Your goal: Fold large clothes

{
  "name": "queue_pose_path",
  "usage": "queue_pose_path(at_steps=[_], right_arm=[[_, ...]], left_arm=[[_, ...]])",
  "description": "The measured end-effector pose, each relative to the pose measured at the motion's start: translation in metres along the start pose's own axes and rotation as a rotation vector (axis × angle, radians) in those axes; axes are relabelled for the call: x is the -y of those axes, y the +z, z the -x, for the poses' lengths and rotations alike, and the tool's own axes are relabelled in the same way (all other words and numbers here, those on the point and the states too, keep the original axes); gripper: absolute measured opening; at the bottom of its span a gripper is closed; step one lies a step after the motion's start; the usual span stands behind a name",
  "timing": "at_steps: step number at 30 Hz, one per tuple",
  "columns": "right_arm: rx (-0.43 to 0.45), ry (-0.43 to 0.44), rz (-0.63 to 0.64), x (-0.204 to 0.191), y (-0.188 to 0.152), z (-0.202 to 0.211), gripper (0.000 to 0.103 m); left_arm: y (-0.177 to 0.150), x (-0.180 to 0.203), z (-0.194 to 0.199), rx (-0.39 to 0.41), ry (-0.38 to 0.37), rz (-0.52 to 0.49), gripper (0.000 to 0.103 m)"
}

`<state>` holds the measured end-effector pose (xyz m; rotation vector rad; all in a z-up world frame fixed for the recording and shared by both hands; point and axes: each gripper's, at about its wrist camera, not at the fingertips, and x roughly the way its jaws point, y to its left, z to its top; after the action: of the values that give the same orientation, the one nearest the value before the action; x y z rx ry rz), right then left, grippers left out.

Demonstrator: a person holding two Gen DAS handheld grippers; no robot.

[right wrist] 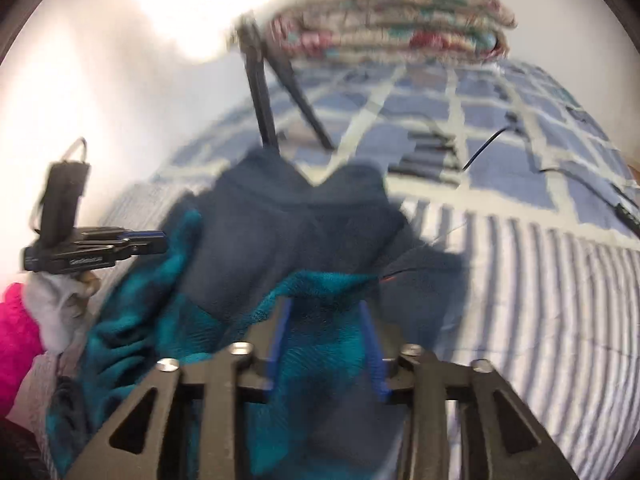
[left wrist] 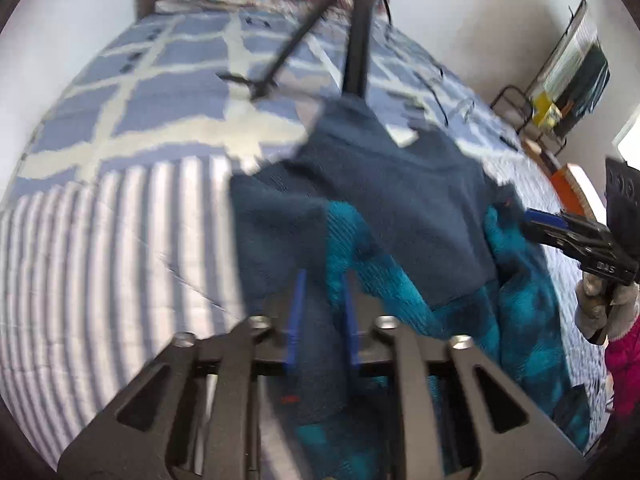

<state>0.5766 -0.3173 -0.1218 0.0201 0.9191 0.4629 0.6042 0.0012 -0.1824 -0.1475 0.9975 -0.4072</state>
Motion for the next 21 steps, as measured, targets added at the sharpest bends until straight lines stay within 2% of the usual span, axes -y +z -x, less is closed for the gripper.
queue_pose_path(at_steps=[2, 4, 6, 12, 14, 17, 19, 21], right_arm=[[0.046, 0.0, -0.036, 0.017, 0.001, 0.015, 0.051], [0.06, -0.006, -0.107, 0.04, 0.001, 0.021, 0.053], [0.059, 0.026, -0.193, 0.064, 0.0, 0.018, 0.053], [0.061, 0.1, -0.316, 0.098, 0.002, -0.004, 0.053], [0.052, 0.12, -0.334, 0.101, 0.002, -0.014, 0.052], [0.038, 0.151, -0.349, 0.1, 0.003, -0.029, 0.05], [0.028, 0.15, -0.34, 0.096, 0.005, -0.039, 0.046], [0.018, 0.142, -0.326, 0.09, 0.009, -0.046, 0.043]], left_arm=[[0.009, -0.016, 0.01, 0.036, 0.009, 0.05, 0.061], [0.015, -0.032, 0.011, 0.037, -0.003, 0.113, 0.061], [0.02, -0.047, 0.008, 0.027, -0.041, 0.178, 0.061], [0.022, -0.064, -0.015, -0.001, -0.084, 0.255, 0.061], [0.025, -0.064, -0.024, -0.009, -0.077, 0.255, 0.061], [0.03, -0.06, -0.033, -0.005, -0.055, 0.238, 0.057], [0.034, -0.058, -0.037, -0.006, -0.059, 0.234, 0.046], [0.038, -0.054, -0.043, -0.019, -0.062, 0.228, 0.028]])
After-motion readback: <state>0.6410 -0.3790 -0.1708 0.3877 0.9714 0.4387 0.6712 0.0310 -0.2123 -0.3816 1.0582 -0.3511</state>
